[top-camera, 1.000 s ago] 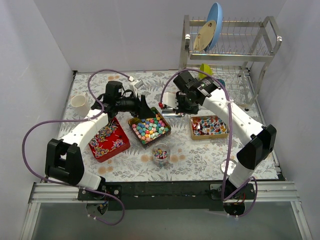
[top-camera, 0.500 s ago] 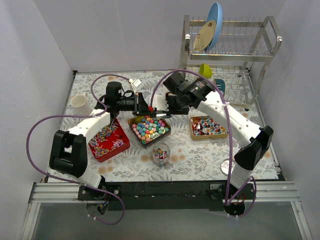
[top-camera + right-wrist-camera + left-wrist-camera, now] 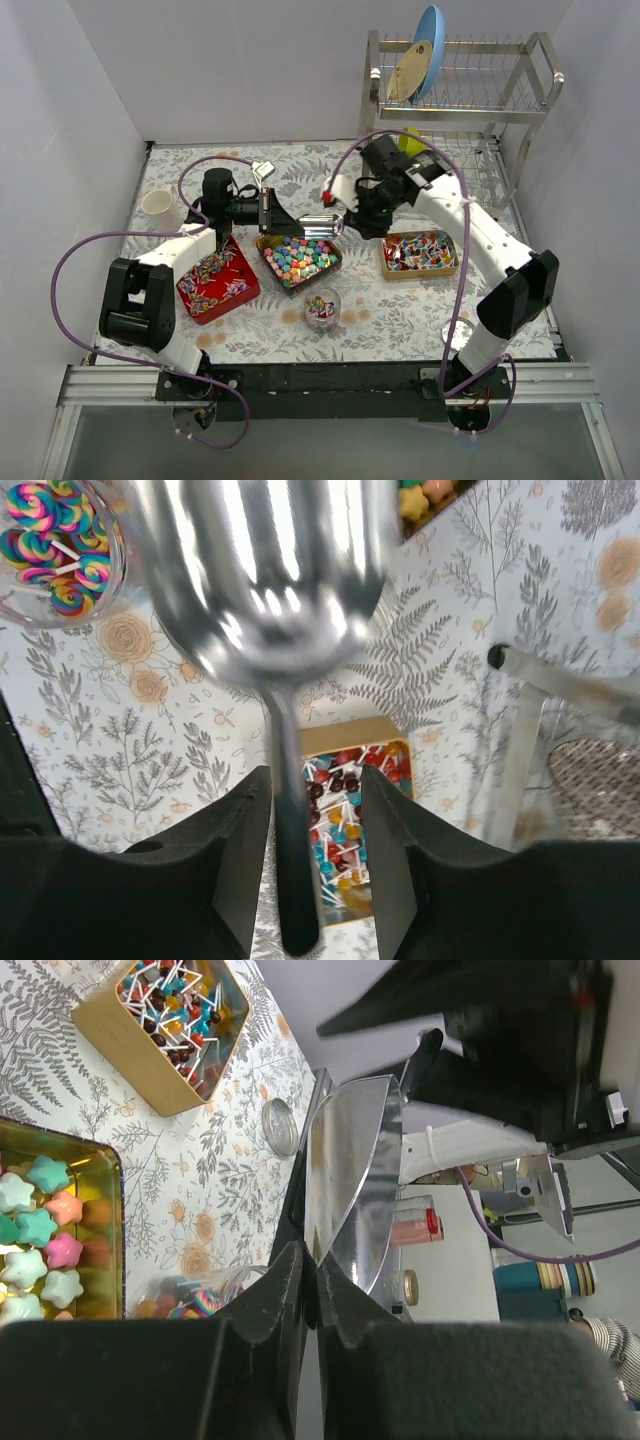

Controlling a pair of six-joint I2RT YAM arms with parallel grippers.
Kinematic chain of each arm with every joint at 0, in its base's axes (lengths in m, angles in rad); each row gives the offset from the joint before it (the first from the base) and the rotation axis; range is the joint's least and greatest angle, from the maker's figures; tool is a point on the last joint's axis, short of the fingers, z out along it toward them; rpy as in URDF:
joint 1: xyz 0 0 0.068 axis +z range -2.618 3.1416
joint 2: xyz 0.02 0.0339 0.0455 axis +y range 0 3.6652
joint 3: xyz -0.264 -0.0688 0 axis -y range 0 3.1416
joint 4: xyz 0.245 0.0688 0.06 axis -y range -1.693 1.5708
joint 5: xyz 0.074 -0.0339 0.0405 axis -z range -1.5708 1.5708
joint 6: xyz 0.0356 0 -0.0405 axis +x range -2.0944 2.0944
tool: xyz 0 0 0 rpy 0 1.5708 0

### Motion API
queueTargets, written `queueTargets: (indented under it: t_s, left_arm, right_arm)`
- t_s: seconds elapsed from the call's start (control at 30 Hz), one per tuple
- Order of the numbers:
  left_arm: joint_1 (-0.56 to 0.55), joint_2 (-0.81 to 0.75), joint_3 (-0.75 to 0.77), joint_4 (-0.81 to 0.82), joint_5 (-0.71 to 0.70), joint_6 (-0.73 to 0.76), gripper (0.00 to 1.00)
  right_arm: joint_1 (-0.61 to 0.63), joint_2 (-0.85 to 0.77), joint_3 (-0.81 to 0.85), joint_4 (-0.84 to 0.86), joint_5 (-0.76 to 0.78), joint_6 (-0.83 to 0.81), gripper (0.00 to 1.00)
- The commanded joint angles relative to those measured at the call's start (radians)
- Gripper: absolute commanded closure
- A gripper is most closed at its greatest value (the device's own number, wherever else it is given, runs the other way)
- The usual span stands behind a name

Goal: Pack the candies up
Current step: Adjust the spatula.

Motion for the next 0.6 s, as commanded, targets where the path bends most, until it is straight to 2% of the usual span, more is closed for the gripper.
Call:
queueTargets:
  t_s: [0.0, 0.17, 0.33, 0.57]
  left_arm:
    - [0.027, -0.012, -0.009, 0.029, 0.086, 0.004, 1.0]
    - [0.034, -0.012, -0.009, -0.002, 0.101, 0.021, 1.0]
    - [0.039, -0.01, -0.009, -0.008, 0.112, 0.007, 1.0]
    - [0.047, -0.001, -0.004, 0.037, 0.117, -0.044, 1.0]
  right_arm:
    - [-0.182, -0.181, -0.119, 0.119, -0.342, -0.003, 0.5]
    - [-0.19, -0.283, -0.232, 0.298, -0.445, 0.024, 0.5]
    - [-0.176, -0.254, -0.209, 0.307, -0.504, 0.026, 0.49]
    - [-0.14, -0.222, -0.216, 0.318, -0.478, -0.002, 0.5]
